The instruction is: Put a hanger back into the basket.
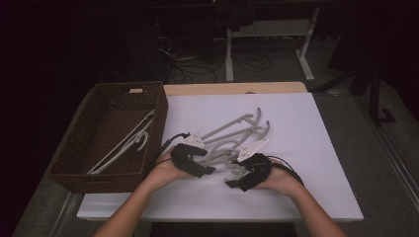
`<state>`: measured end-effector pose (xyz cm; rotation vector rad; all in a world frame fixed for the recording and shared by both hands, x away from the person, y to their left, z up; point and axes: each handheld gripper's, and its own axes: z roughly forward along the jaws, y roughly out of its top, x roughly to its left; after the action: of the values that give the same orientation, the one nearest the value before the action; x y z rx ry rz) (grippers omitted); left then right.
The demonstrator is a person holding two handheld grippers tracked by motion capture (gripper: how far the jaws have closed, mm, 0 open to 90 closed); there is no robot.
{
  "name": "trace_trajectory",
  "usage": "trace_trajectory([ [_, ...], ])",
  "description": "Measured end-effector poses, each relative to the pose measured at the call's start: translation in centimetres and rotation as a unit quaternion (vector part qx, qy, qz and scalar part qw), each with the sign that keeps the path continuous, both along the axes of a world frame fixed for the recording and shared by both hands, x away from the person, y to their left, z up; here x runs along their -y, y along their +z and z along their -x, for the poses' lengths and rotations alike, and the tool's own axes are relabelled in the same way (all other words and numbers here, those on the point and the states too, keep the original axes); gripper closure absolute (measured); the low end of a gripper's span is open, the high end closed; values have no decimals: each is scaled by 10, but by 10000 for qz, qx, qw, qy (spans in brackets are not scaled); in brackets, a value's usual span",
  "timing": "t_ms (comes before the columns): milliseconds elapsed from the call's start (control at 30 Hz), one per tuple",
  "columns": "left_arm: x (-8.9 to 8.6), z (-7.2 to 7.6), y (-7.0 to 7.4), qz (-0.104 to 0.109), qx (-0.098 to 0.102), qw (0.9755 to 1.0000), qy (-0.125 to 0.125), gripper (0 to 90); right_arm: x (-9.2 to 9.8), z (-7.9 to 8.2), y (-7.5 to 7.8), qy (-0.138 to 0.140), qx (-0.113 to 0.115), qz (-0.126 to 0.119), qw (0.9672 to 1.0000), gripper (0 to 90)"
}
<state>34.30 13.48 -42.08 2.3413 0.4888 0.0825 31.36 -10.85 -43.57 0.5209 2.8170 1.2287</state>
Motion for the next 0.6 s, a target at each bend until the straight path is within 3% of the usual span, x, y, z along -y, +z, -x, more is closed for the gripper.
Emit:
trace_trajectory([
  [300, 1, -1, -7, -473, -131, 9988, -30, 472, 6, 0, 2, 44, -68, -35, 10000, 255],
  [600, 2, -2, -9, -615, -189, 9979, -25, 628, 11, 0, 4, 42, -95, -60, 9999, 255],
])
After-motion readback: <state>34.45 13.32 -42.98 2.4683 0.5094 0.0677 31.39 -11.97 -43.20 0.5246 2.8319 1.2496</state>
